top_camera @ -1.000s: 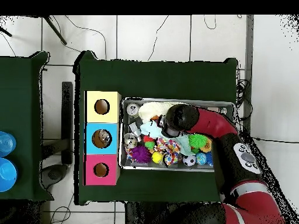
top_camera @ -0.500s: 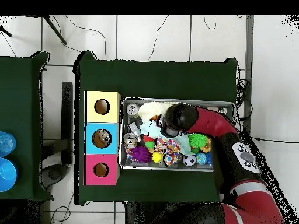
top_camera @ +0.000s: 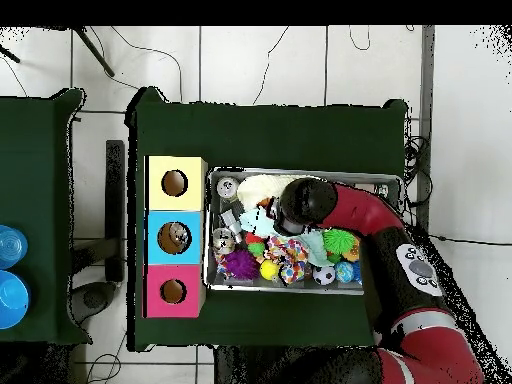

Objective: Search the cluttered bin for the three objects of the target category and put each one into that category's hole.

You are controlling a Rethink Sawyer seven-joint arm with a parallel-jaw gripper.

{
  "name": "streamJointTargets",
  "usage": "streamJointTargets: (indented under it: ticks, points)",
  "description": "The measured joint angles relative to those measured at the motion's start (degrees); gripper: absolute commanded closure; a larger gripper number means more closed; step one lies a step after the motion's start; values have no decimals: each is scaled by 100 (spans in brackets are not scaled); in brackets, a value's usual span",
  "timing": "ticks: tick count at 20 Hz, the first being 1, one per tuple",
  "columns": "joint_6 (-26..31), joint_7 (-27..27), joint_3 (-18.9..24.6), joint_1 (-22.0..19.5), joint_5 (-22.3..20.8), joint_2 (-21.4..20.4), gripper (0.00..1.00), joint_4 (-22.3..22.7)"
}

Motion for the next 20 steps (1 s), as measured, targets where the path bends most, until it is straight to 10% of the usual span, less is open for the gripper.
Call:
streamJointTargets:
  ticks: [13,14,20]
  points:
    - [5,0,2,-19,-1,-18,100,21]
    - [27,0,2,-19,-1,-31,0,22]
    - [321,0,2,23,-2,-123,0,22]
